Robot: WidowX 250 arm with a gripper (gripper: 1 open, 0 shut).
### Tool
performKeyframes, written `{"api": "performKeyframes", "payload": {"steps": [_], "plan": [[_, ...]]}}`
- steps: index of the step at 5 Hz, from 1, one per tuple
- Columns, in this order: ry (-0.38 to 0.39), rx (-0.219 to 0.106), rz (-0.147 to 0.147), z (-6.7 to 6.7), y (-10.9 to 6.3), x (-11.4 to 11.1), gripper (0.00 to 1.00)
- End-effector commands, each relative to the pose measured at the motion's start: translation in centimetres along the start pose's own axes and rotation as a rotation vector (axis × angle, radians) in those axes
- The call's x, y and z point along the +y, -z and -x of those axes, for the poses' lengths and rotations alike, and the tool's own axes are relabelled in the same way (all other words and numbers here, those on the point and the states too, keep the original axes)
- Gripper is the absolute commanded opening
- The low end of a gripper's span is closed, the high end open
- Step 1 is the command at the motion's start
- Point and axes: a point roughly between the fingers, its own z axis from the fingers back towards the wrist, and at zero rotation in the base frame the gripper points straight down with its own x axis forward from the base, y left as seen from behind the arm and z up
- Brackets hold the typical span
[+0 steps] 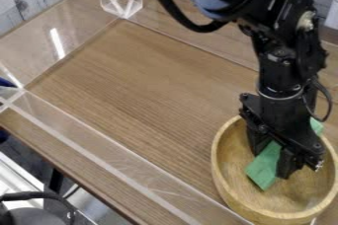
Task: Put the green block in the brown bowl
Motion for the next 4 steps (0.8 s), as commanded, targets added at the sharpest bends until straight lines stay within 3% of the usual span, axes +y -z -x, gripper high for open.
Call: {"api": "performKeyframes", "payload": {"steps": [1, 4], "plan": [[-0.012, 0.036, 0.005, 0.56, 0.7, 0.28, 0.0], [-0.014, 0.043, 0.018, 0.53, 0.73, 0.29, 0.0]]}}
